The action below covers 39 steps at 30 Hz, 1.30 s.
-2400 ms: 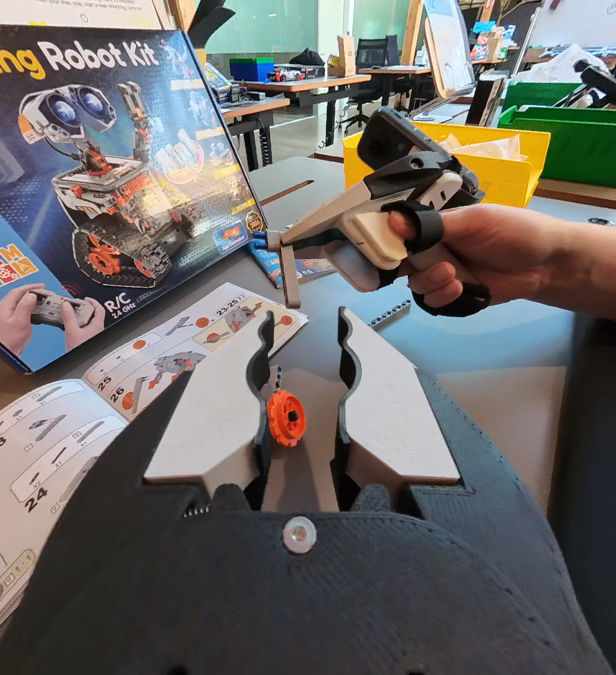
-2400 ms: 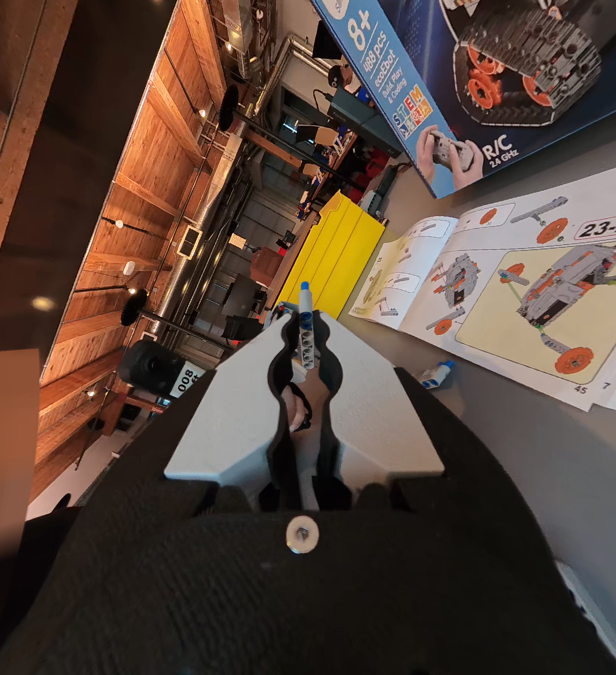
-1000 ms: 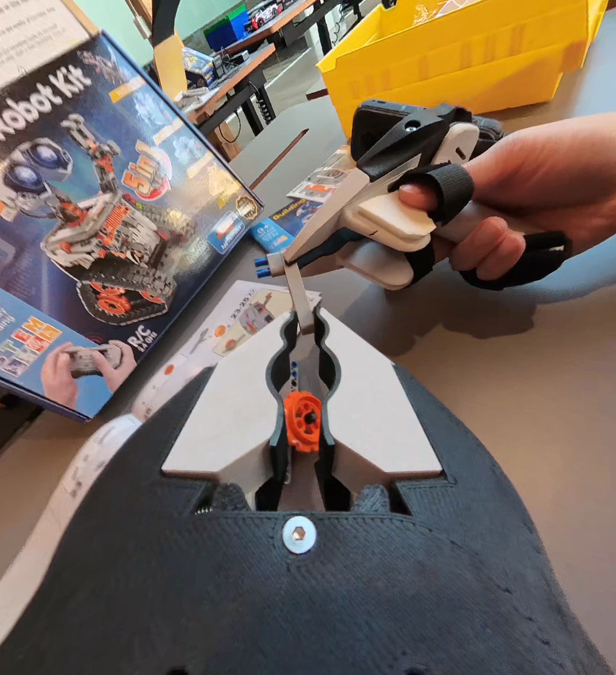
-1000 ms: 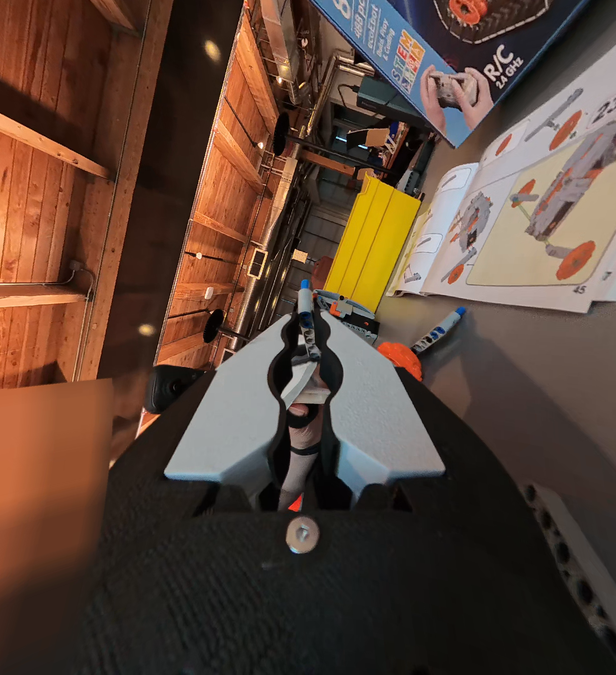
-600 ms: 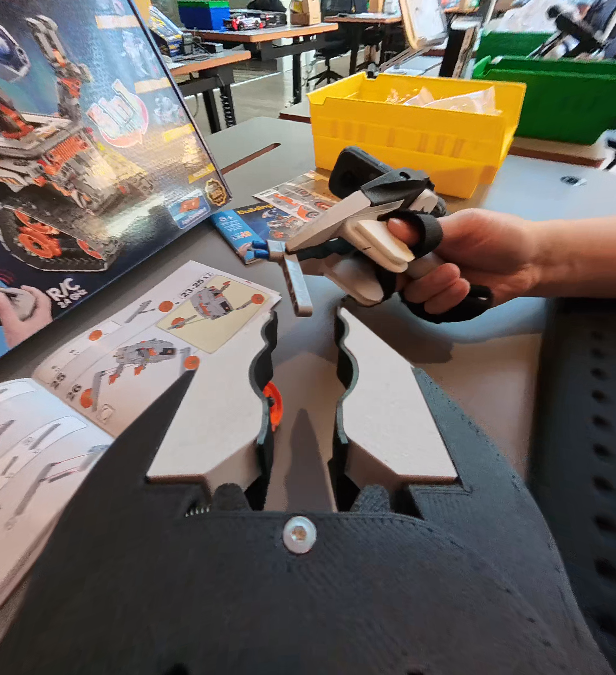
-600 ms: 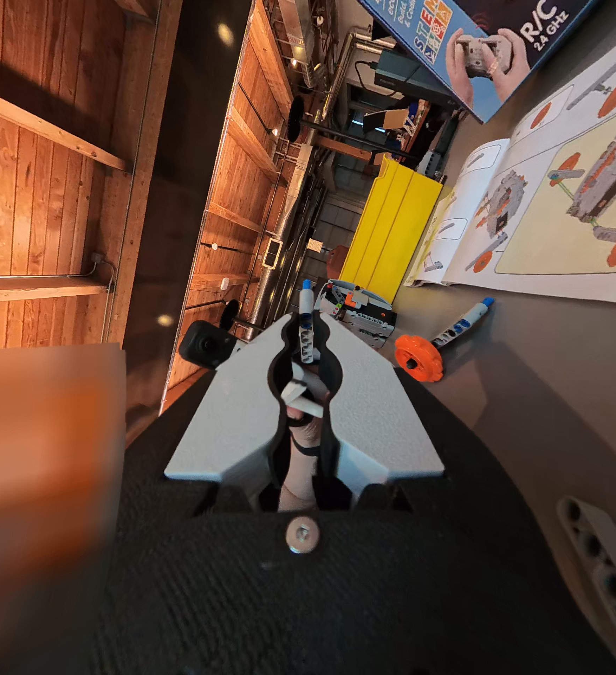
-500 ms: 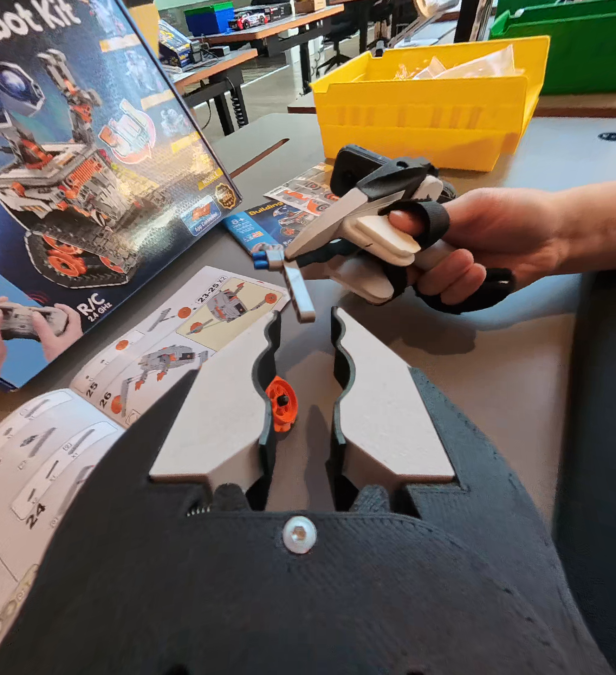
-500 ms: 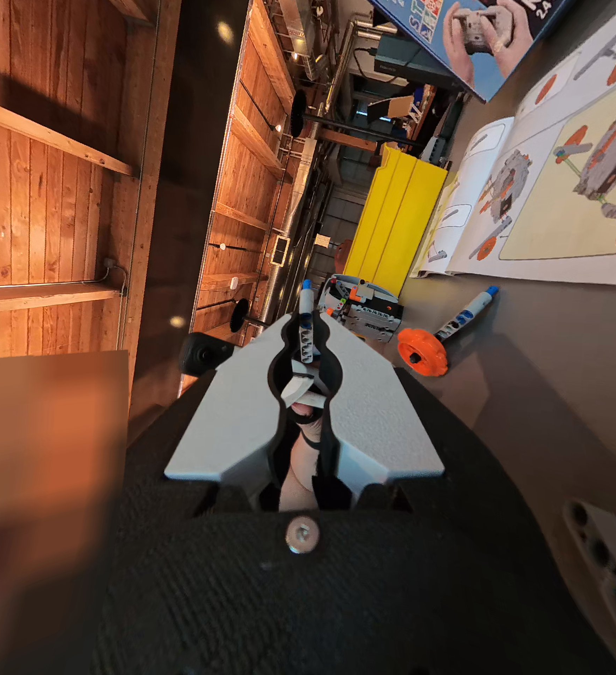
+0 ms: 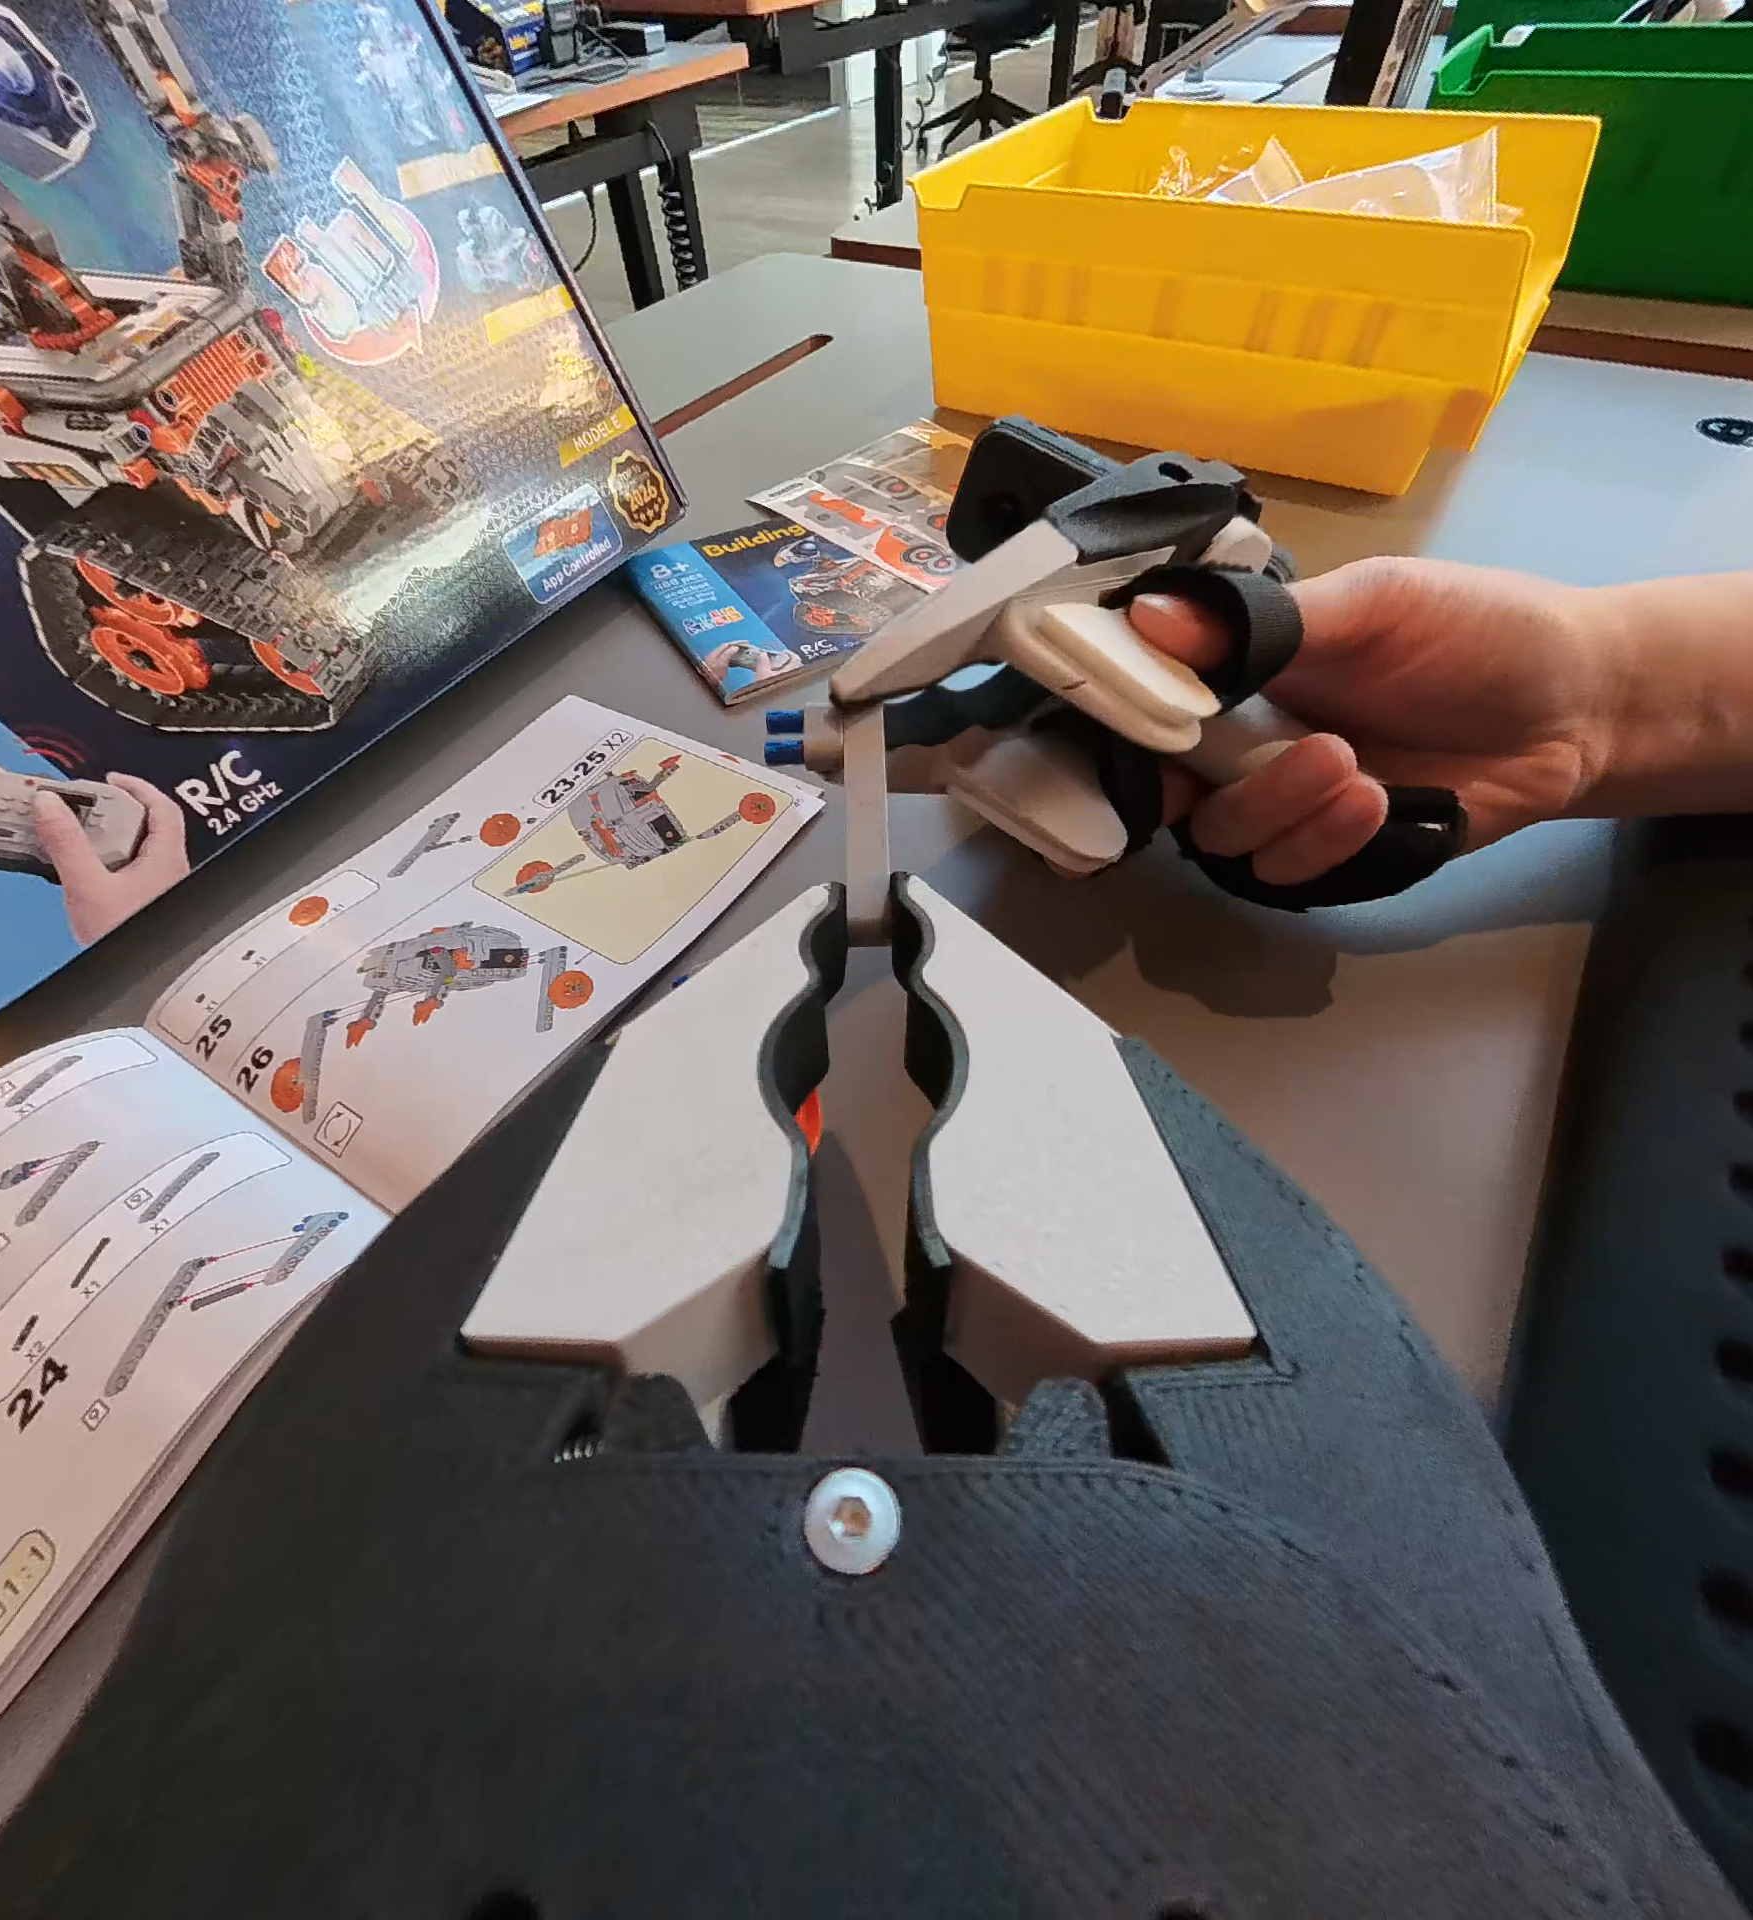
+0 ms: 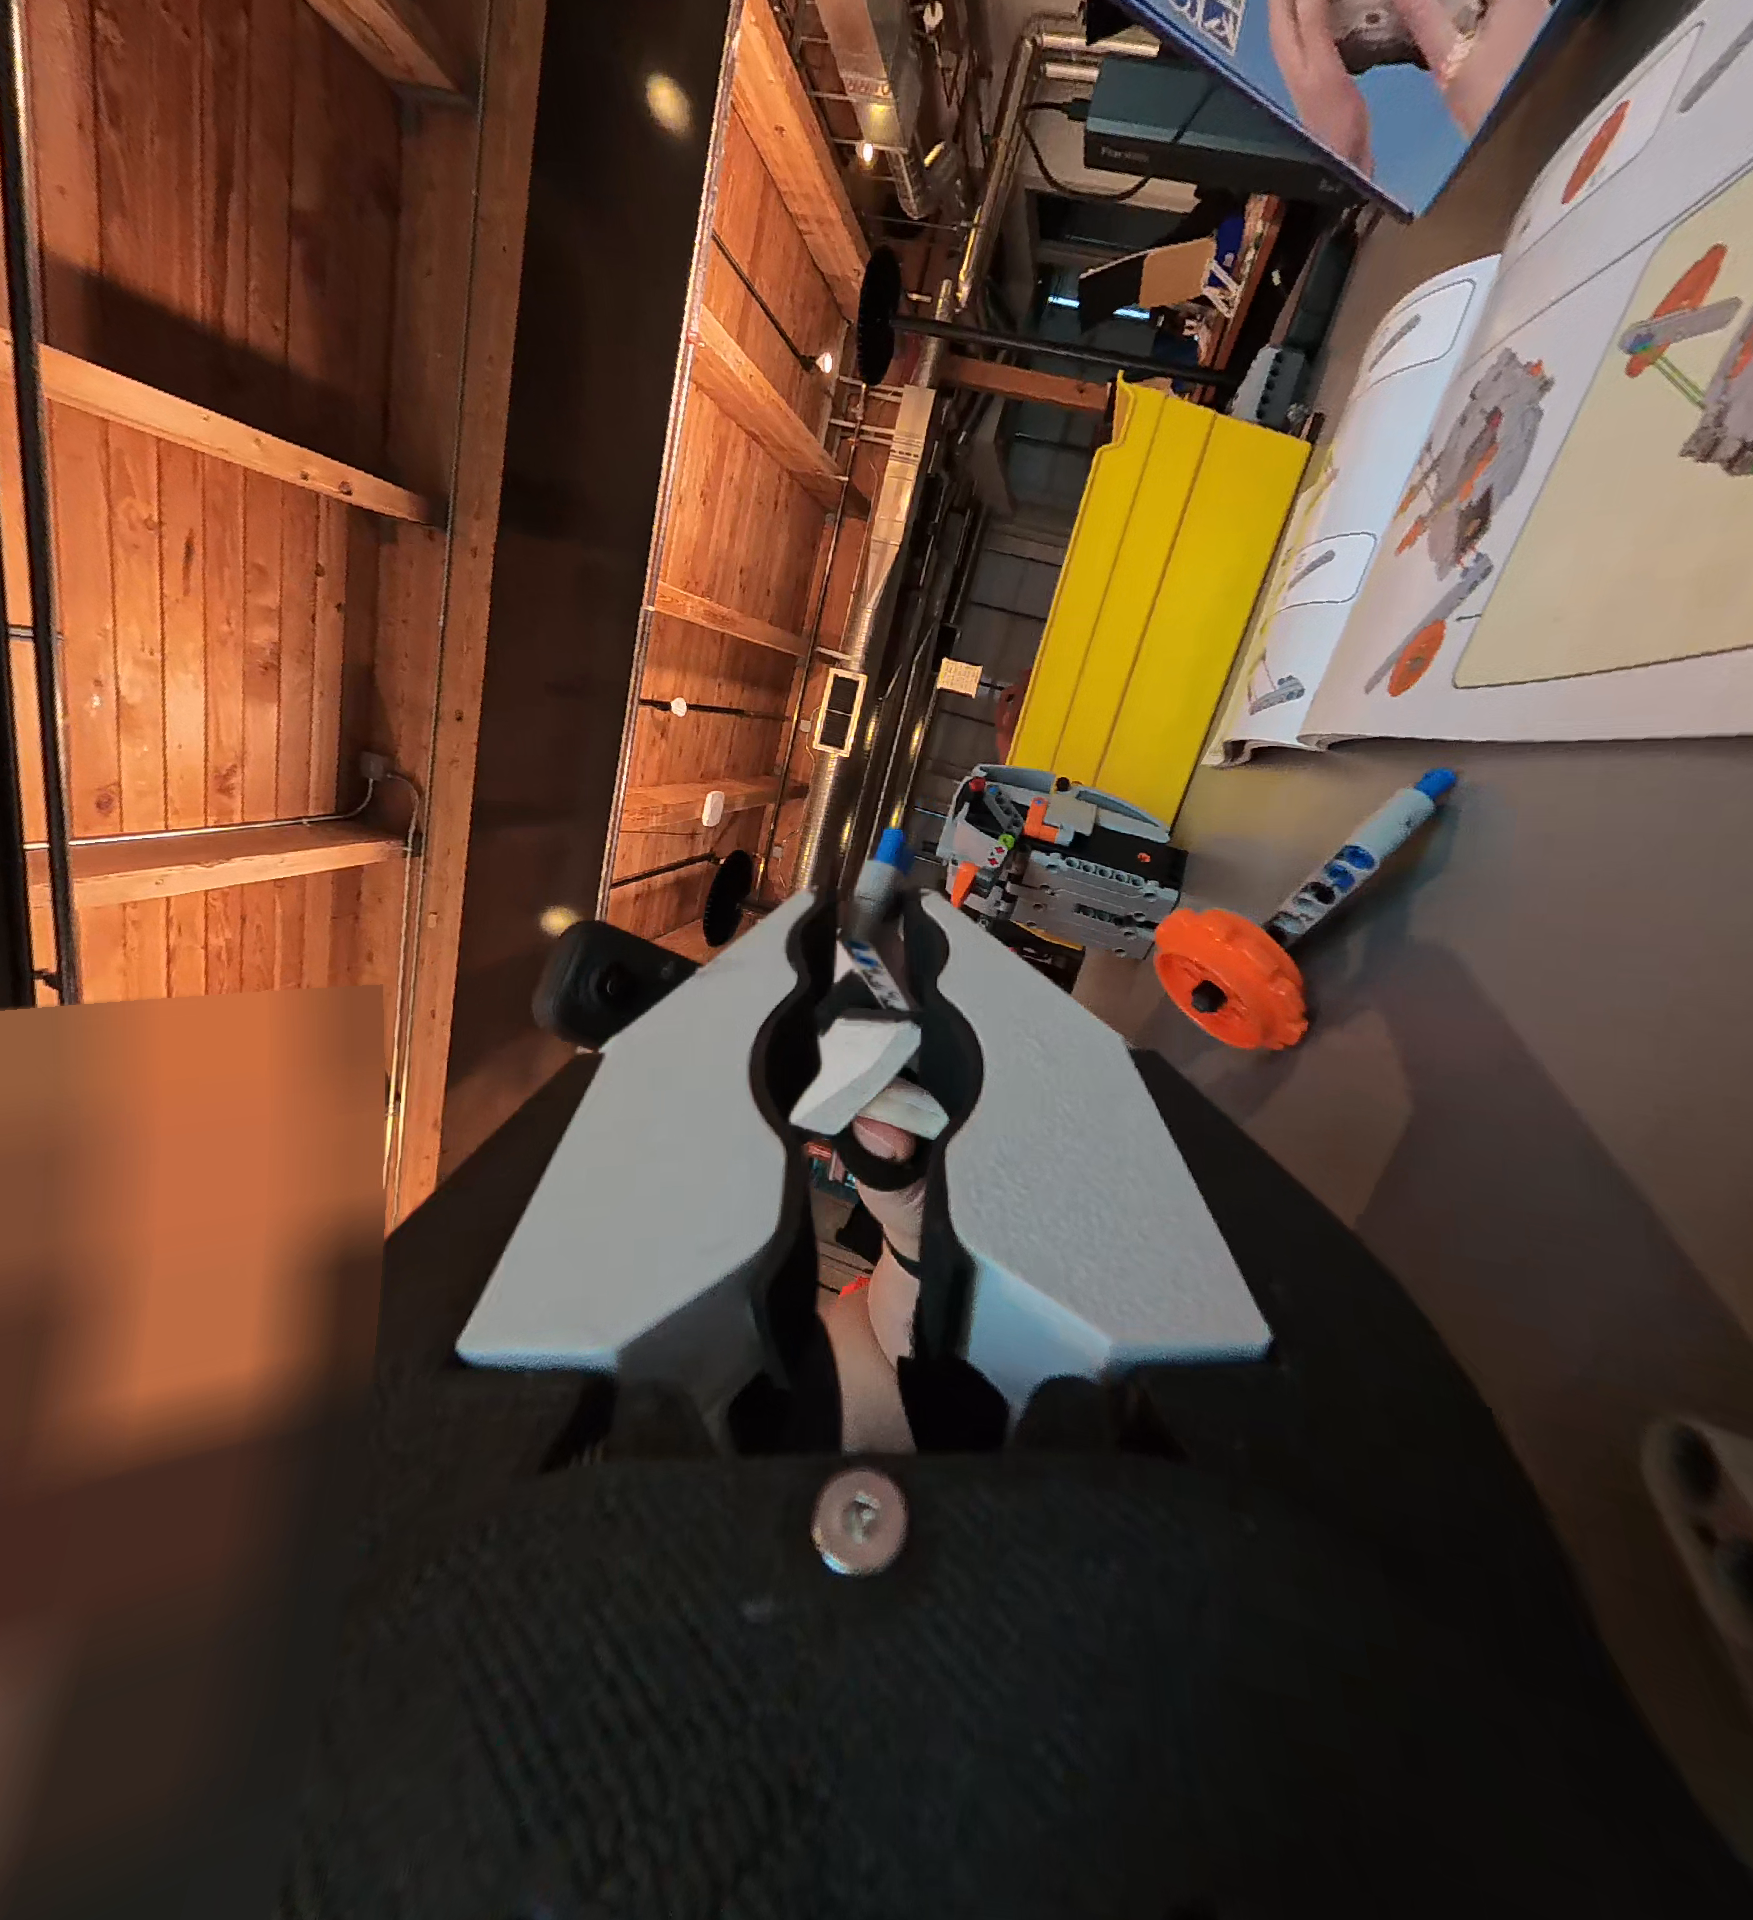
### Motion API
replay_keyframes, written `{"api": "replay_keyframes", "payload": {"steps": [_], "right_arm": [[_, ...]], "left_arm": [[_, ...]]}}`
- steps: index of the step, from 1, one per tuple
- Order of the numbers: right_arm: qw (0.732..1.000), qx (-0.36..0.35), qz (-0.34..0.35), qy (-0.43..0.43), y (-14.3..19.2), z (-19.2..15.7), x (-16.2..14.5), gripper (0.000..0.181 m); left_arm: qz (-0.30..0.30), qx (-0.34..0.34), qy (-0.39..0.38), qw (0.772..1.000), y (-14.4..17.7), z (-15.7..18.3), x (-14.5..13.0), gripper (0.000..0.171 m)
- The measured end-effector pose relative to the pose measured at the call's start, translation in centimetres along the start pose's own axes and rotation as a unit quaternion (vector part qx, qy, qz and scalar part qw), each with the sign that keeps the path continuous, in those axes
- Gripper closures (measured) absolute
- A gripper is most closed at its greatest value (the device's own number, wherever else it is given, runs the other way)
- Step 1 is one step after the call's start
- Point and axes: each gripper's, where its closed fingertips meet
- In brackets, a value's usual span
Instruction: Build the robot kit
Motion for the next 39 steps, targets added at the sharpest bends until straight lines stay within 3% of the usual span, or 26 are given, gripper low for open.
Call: {"api": "replay_keyframes", "payload": {"steps": [7,19,28,39], "right_arm": [[0.999,-0.02,-0.02,0.029,-0.1,0.2,0.1,0.174],[0.996,-0.041,-0.041,0.068,-0.3,1.1,0.9,0.176],[0.996,-0.041,-0.034,0.074,-0.3,1.2,1.6,0.176],[0.997,-0.037,-0.027,0.068,-0.1,1.1,2.0,0.176]], "left_arm": [[-0.008,0.001,-0.015,1.0,0.0,-0.1,-0.1,0.164],[-0.022,-0.075,0.053,0.995,-0.2,-0.1,-1.5,0.156],[-0.03,-0.049,0.057,0.997,0.7,-1.8,-1.7,0.149],[-0.047,-0.056,0.052,0.996,0.1,-1.4,-2.3,0.148]]}}
Point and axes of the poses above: each gripper's, where its closed fingertips meet, y back along the fingers, x out of its top, z = x × y across the jaws, and after that the axes turned 6 degrees about -x, right-handed
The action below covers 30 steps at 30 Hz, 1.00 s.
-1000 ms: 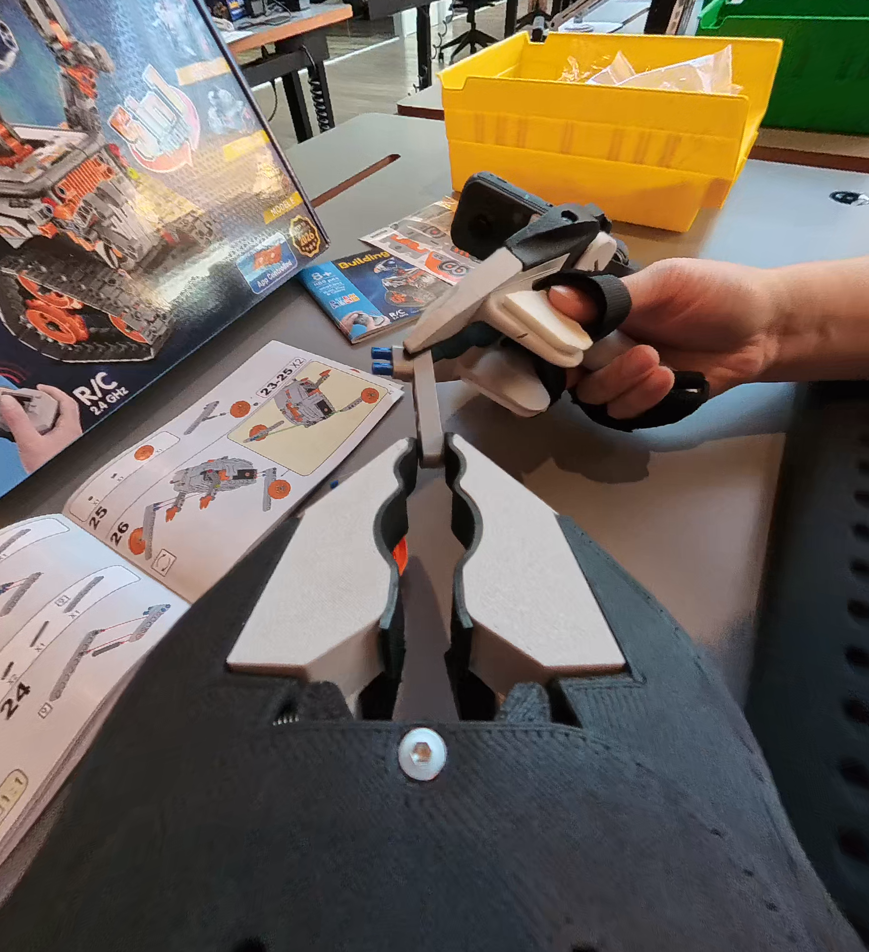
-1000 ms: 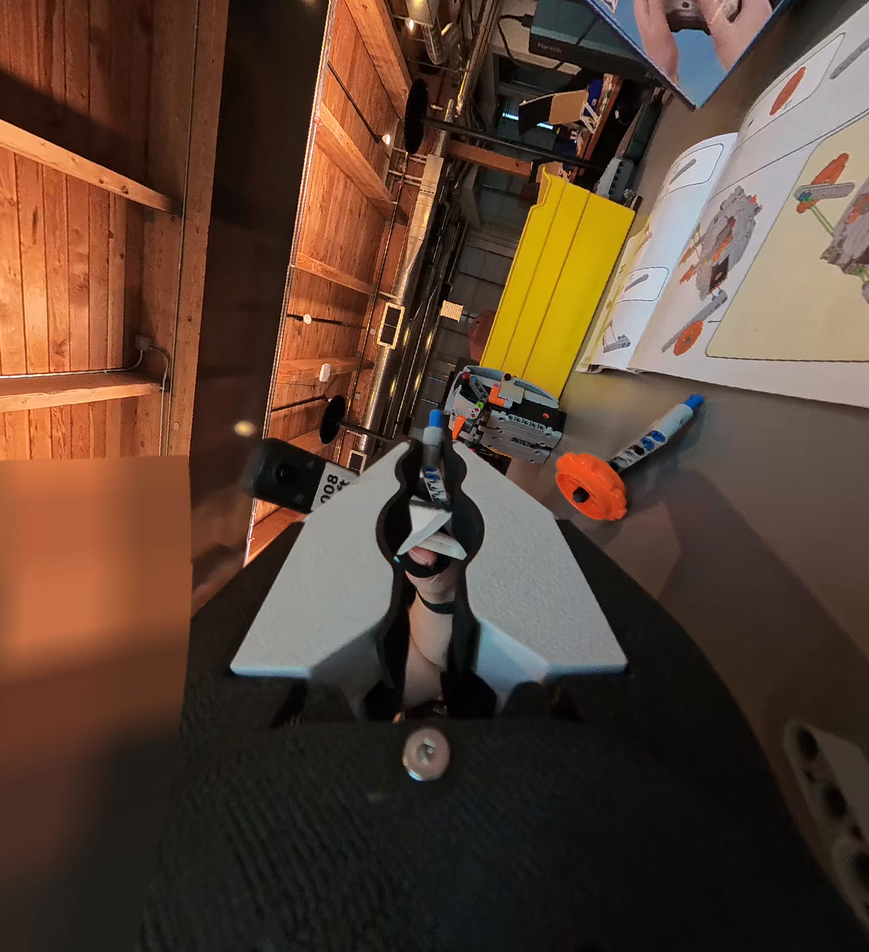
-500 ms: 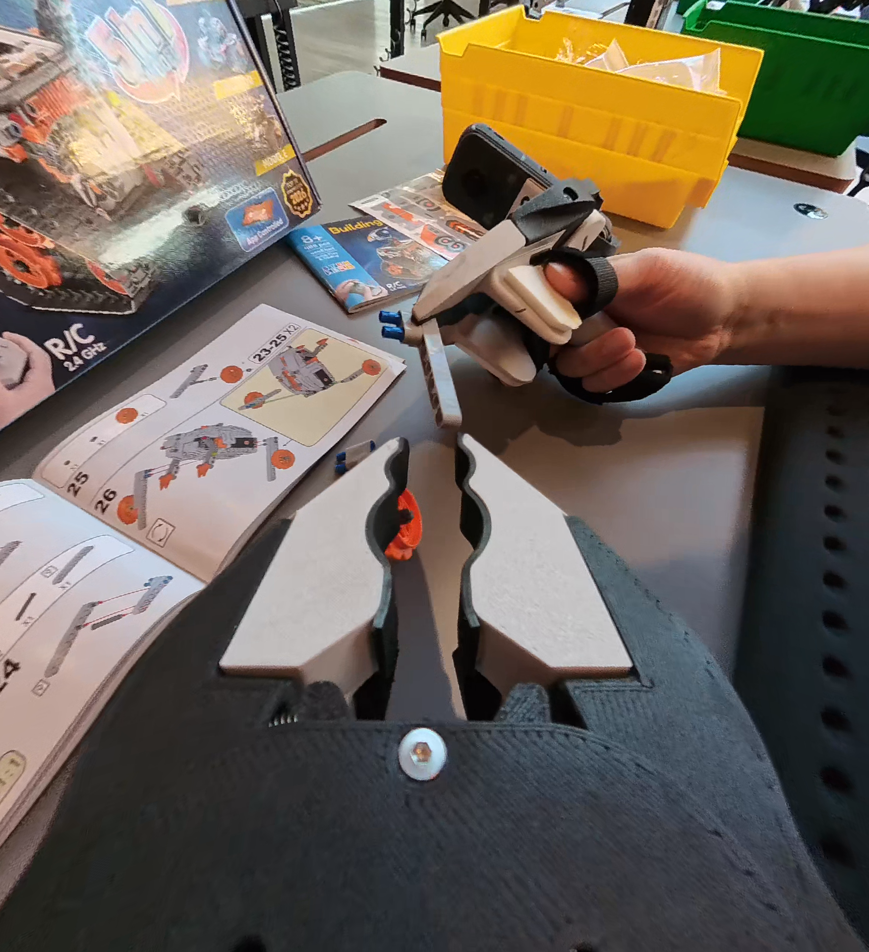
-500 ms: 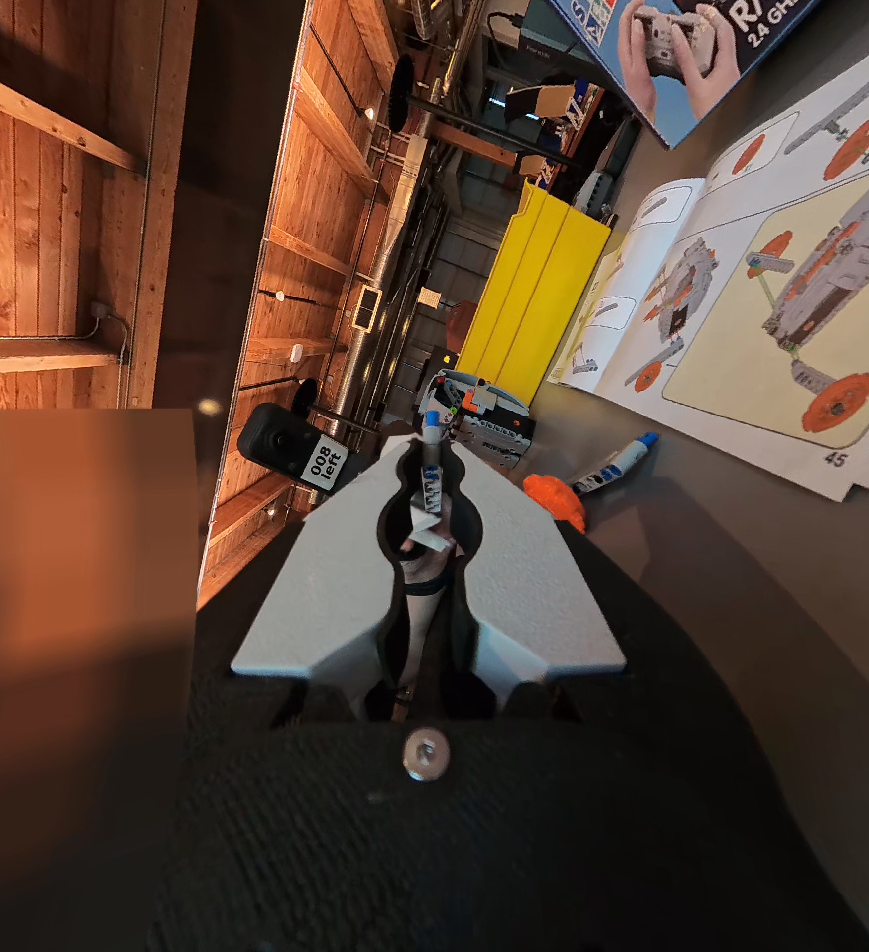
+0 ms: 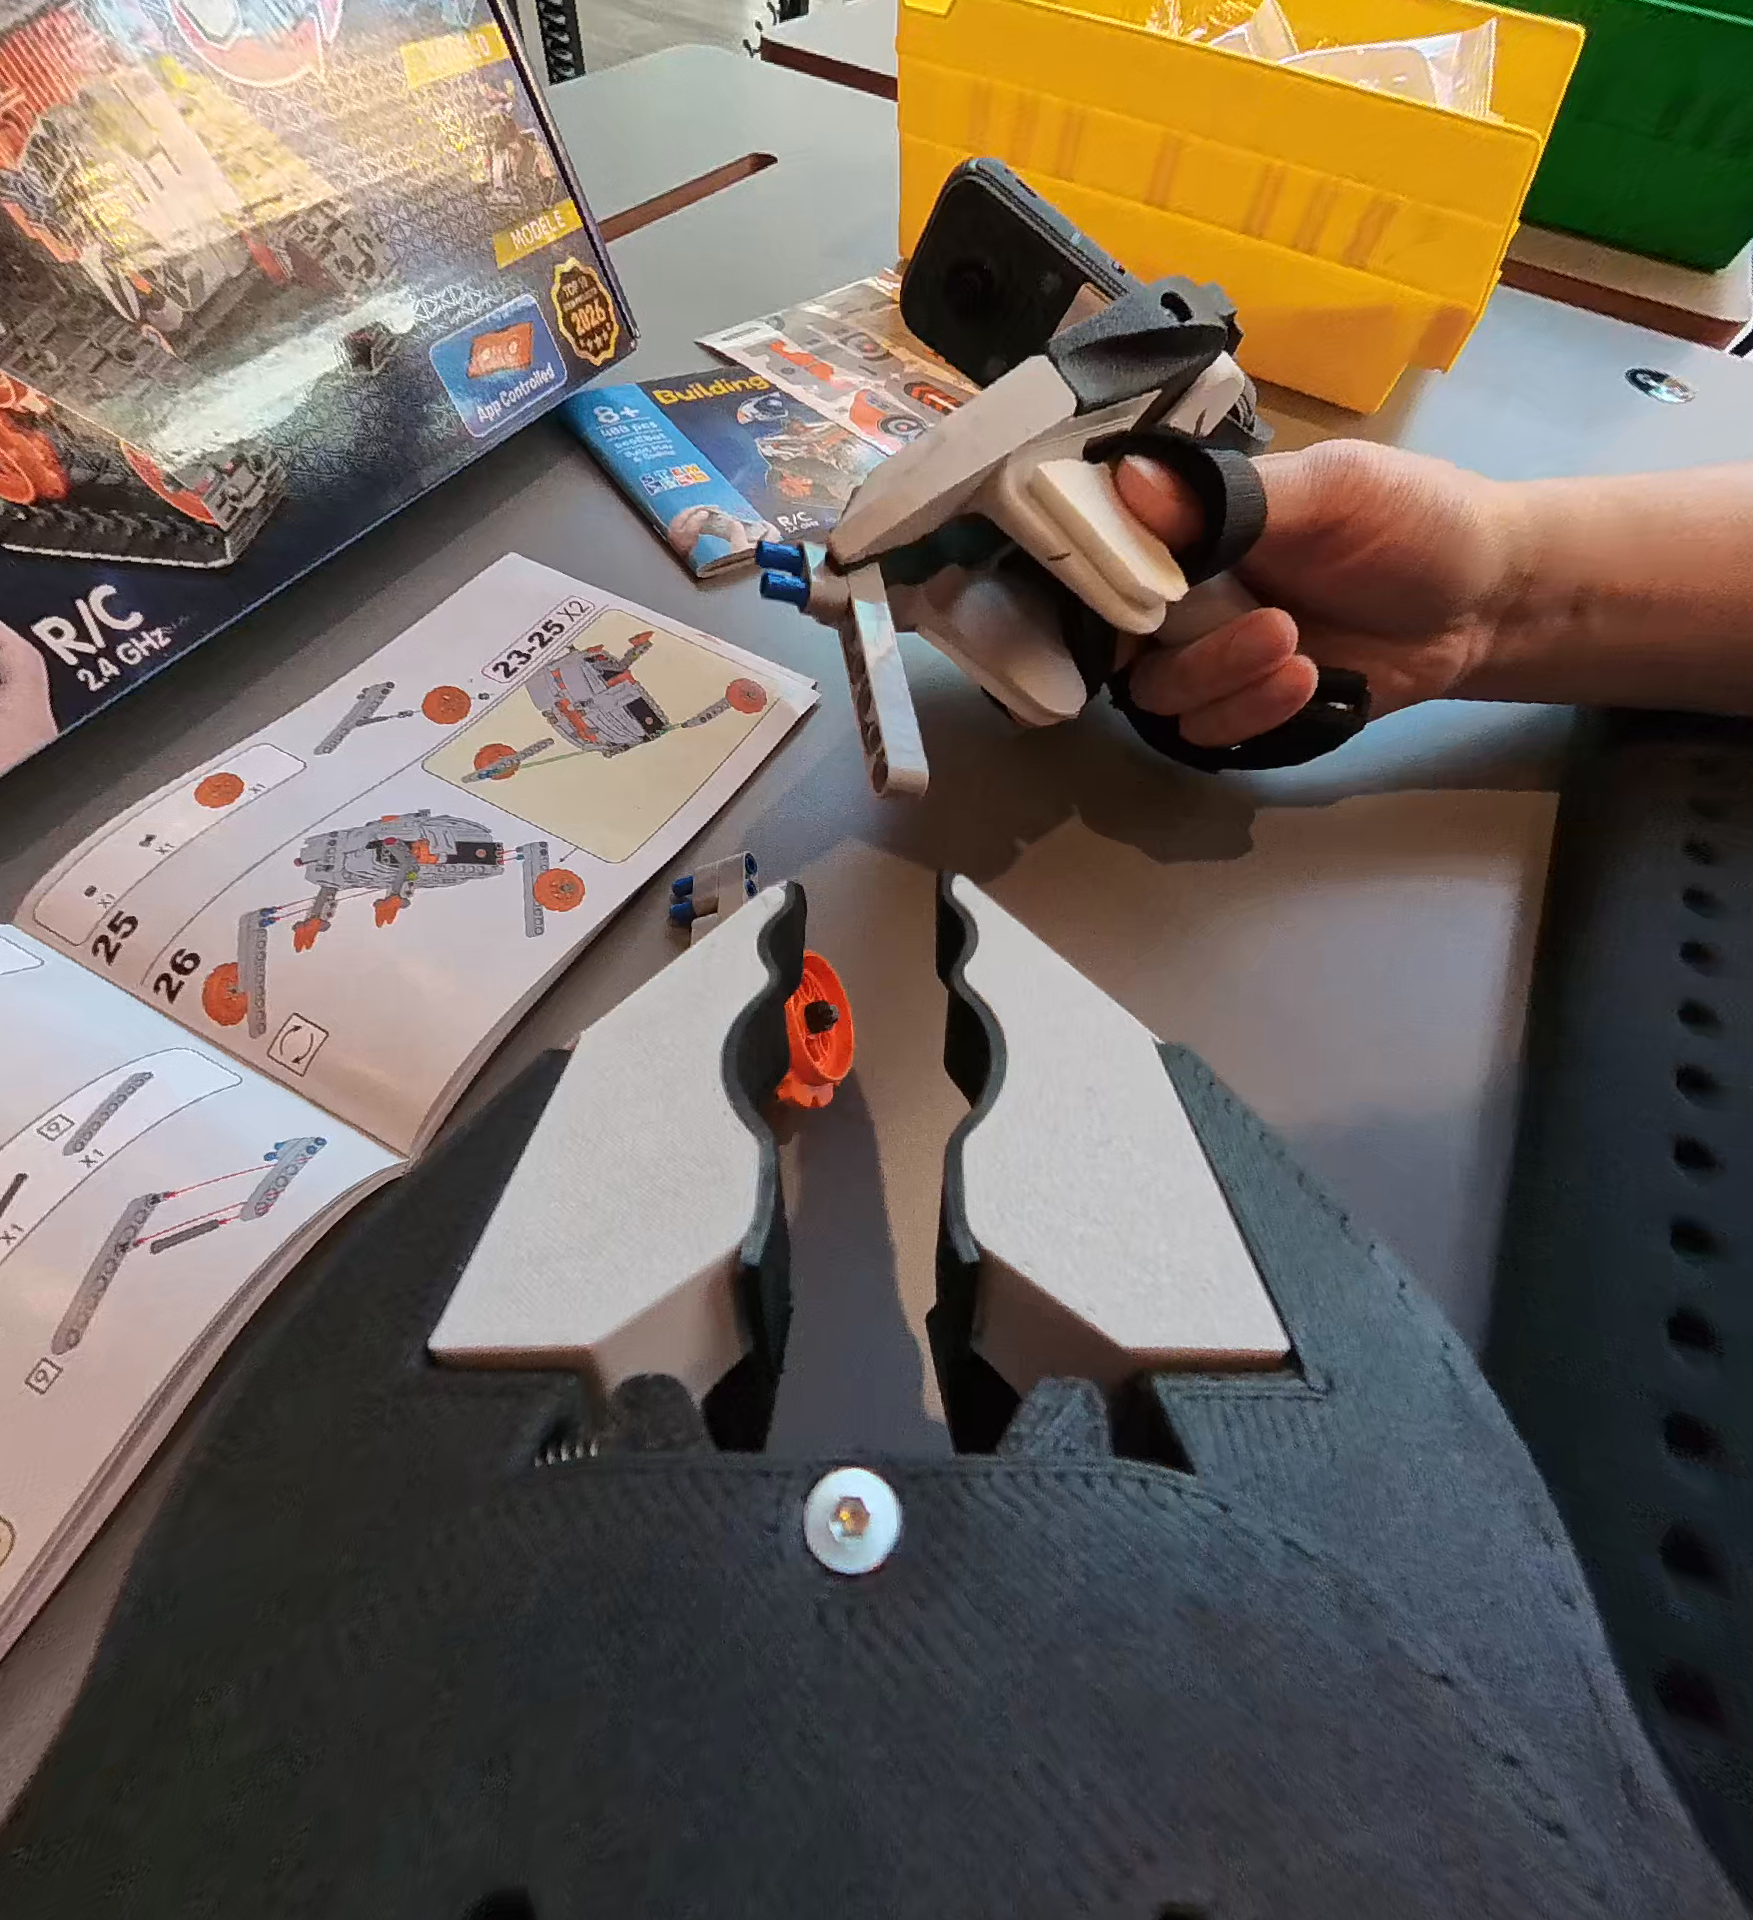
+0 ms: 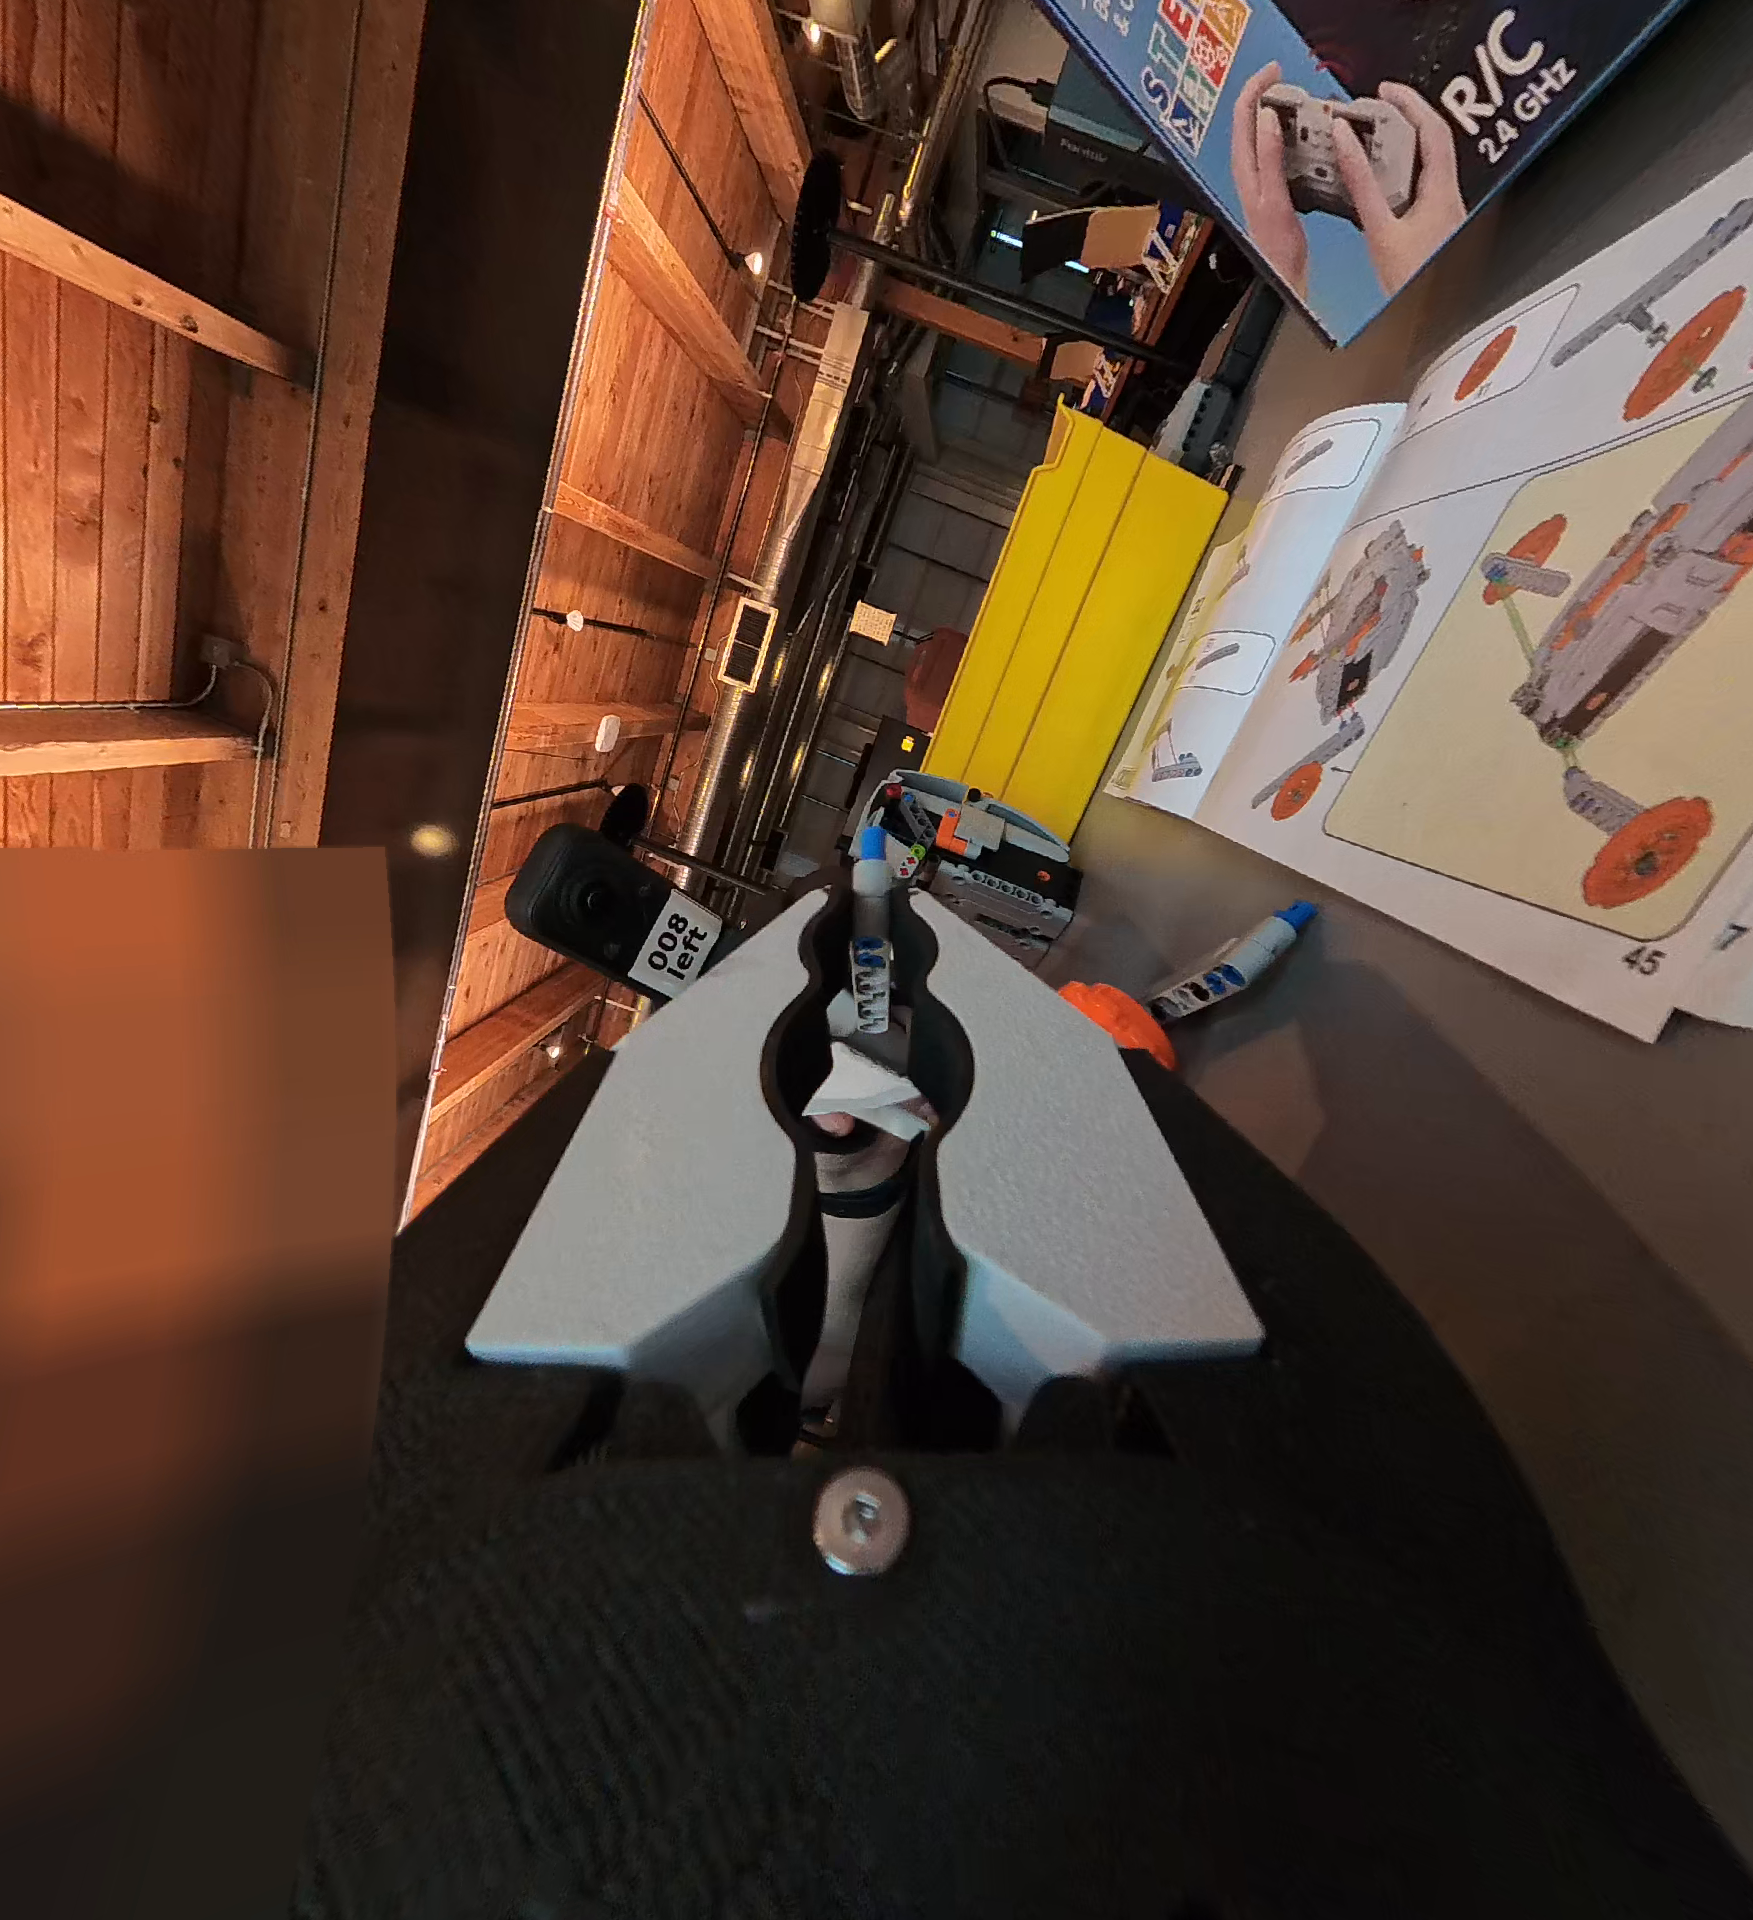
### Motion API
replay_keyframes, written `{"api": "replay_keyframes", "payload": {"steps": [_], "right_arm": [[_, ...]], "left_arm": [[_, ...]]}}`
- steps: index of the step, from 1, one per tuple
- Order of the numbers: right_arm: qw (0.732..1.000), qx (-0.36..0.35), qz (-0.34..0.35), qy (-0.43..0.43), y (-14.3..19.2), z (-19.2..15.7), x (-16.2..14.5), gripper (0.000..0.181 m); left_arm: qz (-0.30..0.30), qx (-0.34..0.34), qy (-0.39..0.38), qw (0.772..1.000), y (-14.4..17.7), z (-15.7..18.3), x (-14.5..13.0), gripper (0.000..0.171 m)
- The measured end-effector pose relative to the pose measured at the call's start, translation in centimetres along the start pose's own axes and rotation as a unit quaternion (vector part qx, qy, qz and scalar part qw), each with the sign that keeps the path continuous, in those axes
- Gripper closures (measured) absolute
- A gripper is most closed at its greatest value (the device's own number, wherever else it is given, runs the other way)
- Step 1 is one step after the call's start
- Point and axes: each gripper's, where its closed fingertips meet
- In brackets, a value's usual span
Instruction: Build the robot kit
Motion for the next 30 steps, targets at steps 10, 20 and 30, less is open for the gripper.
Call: {"api": "replay_keyframes", "payload": {"steps": [10,20,30], "right_arm": [[1.0,0.008,0.009,-0.025,0.3,0.0,0.4,0.176],[0.999,0.007,-0.001,-0.043,0.1,0.4,0.0,0.176],[0.999,0.004,-0.02,-0.046,-0.4,0.5,-1.0,0.176]], "left_arm": [[-0.005,0.002,0.003,1.0,-0.1,-0.1,-0.2,0.148],[-0.003,0.004,0.006,1.0,0.0,0.2,0.0,0.146],[-0.015,-0.001,-0.004,1.0,-0.9,1.1,-0.3,0.15]]}}
Point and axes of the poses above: each gripper's, where its closed fingertips meet, y back along the fingers, x out of its top, z = x × y across the jaws, and after that the axes turned 6 degrees about -x, right-handed
